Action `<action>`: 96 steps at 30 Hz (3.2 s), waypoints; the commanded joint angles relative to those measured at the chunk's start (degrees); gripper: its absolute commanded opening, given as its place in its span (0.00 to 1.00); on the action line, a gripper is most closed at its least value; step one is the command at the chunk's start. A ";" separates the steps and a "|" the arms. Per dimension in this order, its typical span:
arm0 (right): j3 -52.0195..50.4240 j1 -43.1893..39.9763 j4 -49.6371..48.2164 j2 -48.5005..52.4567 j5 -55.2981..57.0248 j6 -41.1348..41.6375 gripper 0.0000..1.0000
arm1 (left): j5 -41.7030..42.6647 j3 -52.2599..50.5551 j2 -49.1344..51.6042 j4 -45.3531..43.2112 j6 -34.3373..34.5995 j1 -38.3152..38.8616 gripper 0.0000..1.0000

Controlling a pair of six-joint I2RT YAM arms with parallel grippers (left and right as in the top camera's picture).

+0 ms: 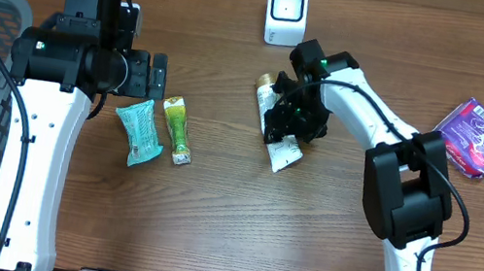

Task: Scan the item barcode
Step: 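Lift white tube with right gripper and reorient it upright, then raise white tube with right gripper up to the white scanner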

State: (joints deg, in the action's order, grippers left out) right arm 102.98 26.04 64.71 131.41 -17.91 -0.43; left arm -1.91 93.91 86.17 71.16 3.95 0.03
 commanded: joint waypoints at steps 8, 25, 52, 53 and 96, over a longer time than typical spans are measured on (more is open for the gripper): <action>-1.07 0.52 -3.45 4.39 2.47 13.16 0.44 | 0.46 0.68 0.35 0.00 -0.13 0.00 1.00; -0.31 -0.61 -5.73 4.20 -8.37 8.96 0.07 | 0.46 0.68 0.35 0.00 -0.13 0.00 1.00; 34.40 0.68 -3.72 -7.04 43.74 0.83 0.04 | 0.46 0.68 0.35 0.00 -0.13 0.00 1.00; 34.03 0.68 -6.19 -6.73 45.40 -1.07 0.04 | 0.46 0.68 0.35 0.00 -0.11 0.00 1.00; 33.86 0.26 -20.94 14.62 57.70 -29.64 0.04 | 0.46 0.68 0.35 0.00 -0.11 0.00 1.00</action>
State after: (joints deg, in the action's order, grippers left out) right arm 135.94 26.28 43.94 147.39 37.95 -30.65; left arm -1.89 93.91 86.17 71.16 3.95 0.03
